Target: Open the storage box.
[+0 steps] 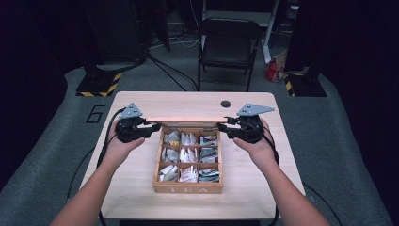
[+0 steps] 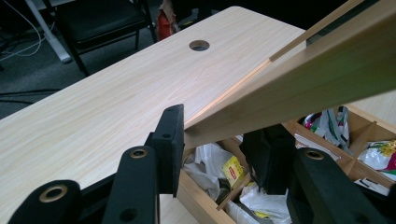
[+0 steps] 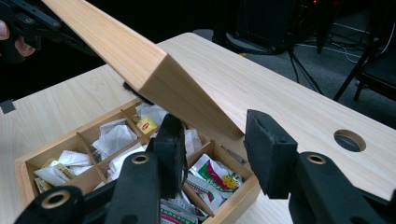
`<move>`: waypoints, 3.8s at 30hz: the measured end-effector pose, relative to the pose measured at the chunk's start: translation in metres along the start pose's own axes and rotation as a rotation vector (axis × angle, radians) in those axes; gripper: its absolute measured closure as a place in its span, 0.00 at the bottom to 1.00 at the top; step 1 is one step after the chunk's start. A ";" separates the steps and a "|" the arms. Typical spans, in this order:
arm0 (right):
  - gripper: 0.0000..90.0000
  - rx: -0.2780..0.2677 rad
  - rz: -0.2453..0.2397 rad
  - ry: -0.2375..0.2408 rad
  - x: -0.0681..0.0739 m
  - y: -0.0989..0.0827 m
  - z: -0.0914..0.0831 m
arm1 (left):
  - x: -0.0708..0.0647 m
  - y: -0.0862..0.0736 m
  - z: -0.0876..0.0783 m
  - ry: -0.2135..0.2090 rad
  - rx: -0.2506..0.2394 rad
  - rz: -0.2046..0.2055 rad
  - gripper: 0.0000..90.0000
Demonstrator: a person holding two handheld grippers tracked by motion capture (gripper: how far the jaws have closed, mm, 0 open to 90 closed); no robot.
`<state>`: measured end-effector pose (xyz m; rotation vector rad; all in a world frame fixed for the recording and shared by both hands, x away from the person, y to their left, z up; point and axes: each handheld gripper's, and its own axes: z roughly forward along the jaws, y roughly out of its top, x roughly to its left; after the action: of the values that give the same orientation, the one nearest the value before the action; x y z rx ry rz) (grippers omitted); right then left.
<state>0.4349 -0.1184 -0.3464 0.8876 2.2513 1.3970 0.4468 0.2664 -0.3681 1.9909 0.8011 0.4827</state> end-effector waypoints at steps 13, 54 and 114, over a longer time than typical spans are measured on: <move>0.58 0.017 -0.008 -0.018 -0.001 -0.002 0.006 | 0.004 0.003 0.002 0.001 -0.013 -0.022 0.66; 0.66 0.049 0.057 -0.033 -0.044 -0.005 0.061 | 0.029 0.023 0.017 -0.009 -0.038 -0.064 0.69; 0.71 0.051 0.098 -0.058 -0.058 0.002 0.074 | 0.048 0.000 0.063 0.009 0.029 -0.083 0.71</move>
<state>0.5224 -0.1066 -0.3807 1.0553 2.2360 1.3419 0.5192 0.2622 -0.3996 1.9748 0.8978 0.4342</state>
